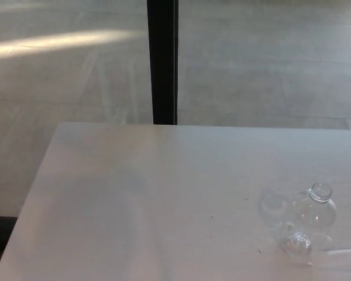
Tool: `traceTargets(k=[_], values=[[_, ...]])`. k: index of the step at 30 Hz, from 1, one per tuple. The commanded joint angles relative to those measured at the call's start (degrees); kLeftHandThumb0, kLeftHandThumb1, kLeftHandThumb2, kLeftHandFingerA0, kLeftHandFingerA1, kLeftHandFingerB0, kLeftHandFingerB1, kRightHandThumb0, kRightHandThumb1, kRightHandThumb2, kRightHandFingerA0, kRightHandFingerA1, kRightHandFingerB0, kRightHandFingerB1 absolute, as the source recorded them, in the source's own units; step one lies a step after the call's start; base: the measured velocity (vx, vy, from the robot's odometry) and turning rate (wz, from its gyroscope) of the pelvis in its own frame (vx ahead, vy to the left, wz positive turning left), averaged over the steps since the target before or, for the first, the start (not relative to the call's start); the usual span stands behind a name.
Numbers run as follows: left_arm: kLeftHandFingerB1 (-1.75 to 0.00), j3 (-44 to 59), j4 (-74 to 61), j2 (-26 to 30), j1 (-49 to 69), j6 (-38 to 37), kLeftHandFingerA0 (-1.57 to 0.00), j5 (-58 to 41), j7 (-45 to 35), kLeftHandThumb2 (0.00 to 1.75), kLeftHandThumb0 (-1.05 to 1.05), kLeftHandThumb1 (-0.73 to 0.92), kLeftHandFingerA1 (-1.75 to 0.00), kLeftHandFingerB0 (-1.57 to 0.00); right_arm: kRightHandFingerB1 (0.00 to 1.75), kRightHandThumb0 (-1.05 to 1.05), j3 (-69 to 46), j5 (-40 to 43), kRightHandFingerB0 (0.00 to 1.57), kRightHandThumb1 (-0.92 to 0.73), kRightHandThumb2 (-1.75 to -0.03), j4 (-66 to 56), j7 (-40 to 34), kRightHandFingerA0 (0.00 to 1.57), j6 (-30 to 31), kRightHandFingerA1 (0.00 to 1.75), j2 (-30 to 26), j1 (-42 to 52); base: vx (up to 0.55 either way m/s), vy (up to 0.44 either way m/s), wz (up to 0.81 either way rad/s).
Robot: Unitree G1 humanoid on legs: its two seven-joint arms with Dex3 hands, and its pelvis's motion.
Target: The robot uses its right hand to grab and lift the lid of the spray bottle kept in the middle of the desk and places the lid on the right side of the bottle
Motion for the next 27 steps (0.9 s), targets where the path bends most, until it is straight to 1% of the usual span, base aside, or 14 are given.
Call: traceTargets(k=[1,2,3,4,7,8,9,10,11,13,16,18,24,27], values=[[-0.37,-0.01,-0.14,0.57,-0.12,-0.38,-0.56,-0.39,0.15,0.67,-0.85,0.89,-0.49,-0.36,0.92,-0.74,-33.57,15.21,0.14,-0.65,-0.61,15.88,-17.39,0.00,5.91,1.00,8.17,0.76,0.00,0.000,0.00],[-0.50,-0.07,-0.29,0.59,-0.03,-0.43,-0.47,-0.37,-0.08,1.08,-0.81,0.70,-0.59,-0.29,0.98,-0.73,-34.68,15.46,0.09,-0.70,-0.60,19.24,-19.29,0.00,5.16,1.03,8.16,0.79,0.00,0.000,0.00],[-0.50,-0.02,-0.30,0.60,0.00,-0.46,-0.47,-0.44,-0.32,1.08,-0.81,0.70,-0.59,-0.29,0.98,-0.73,-34.91,15.26,0.09,-0.70,-0.60,21.41,-20.12,0.00,4.64,1.03,7.92,0.96,0.00,0.000,0.00],[-0.37,-0.13,-0.39,0.66,0.03,-0.49,-0.56,-0.31,-0.11,0.67,-0.84,0.91,-0.49,-0.35,0.99,-0.71,-35.38,16.00,0.10,-0.69,-0.56,24.00,-21.22,0.00,3.19,1.09,8.21,0.85,0.00,0.000,0.00],[-0.37,-0.19,-0.17,0.80,0.03,-0.63,-0.57,-0.15,0.01,0.67,-0.86,0.90,-0.49,-0.36,1.07,-0.62,-37.70,20.63,0.04,-0.64,-0.54,32.30,-20.50,0.00,0.42,1.04,10.58,1.05,0.00,0.000,0.00],[-0.51,-0.23,-0.13,0.82,0.03,-0.63,-0.51,-0.07,0.29,1.09,-0.82,0.70,-0.60,-0.31,1.04,-0.62,-37.75,20.26,0.05,-0.64,-0.54,31.27,-20.99,0.00,1.86,1.04,12.02,1.52,0.00,0.000,0.00],[-0.37,-0.17,-0.13,0.81,0.02,-0.61,-0.57,-0.10,0.55,0.67,-0.84,0.90,-0.49,-0.35,1.05,-0.62,-37.70,19.97,0.06,-0.65,-0.54,31.55,-22.09,0.00,2.07,1.04,13.22,1.58,0.00,0.000,0.00],[-0.37,-0.16,-0.24,0.83,0.09,-0.57,-0.55,-0.15,0.32,0.68,-0.84,0.91,-0.49,-0.34,1.00,-0.64,-37.47,19.85,0.04,-0.66,-0.55,33.07,-22.80,0.00,0.89,1.04,14.12,1.70,0.00,0.000,0.00],[-0.36,-0.36,-0.20,0.66,0.10,-0.58,-0.54,0.01,0.28,0.68,-0.84,0.90,-0.48,-0.31,0.64,-0.40,-37.24,19.58,0.12,-0.47,-1.06,34.84,-23.04,0.21,-1.27,0.71,14.72,2.38,0.00,0.000,0.00],[-0.37,-0.49,-0.16,0.32,0.12,-0.65,-0.54,0.11,0.36,0.67,-0.85,0.90,-0.49,-0.32,0.64,-0.40,-37.45,19.54,0.13,-0.48,-1.07,35.94,-23.01,0.21,-2.75,0.71,15.73,3.14,0.00,0.000,0.00],[-0.37,-0.63,-0.19,0.55,0.34,-0.64,-0.55,0.26,0.32,0.67,-0.85,0.90,-0.49,-0.33,0.64,-0.55,-37.95,21.14,0.04,-0.45,-1.00,38.03,-21.71,0.07,-2.13,0.69,18.73,2.15,0.00,0.000,0.00],[-0.38,-1.55,-0.12,0.68,0.56,-1.11,-0.56,1.25,0.95,0.68,-0.86,0.90,-0.50,-0.33,0.86,-0.57,-38.42,22.24,0.00,-0.65,-0.62,39.56,-20.83,0.00,-0.85,0.96,20.37,1.42,0.00,0.000,0.00],[-0.37,-1.62,0.39,0.63,0.56,-0.10,-0.57,0.77,1.96,0.68,-0.84,0.89,-0.47,-0.35,0.90,-0.62,-35.17,20.20,0.00,-0.59,-0.58,42.56,-21.80,0.16,-1.78,1.07,24.61,2.91,0.00,0.000,0.00],[-0.37,-1.93,0.74,0.90,0.20,-0.11,-0.55,0.83,1.52,0.67,-0.82,0.90,-0.47,-0.34,1.01,-0.59,-33.63,21.08,0.00,-0.61,-0.66,41.73,-20.32,0.00,-2.27,1.12,26.16,4.42,0.00,0.000,0.00]])
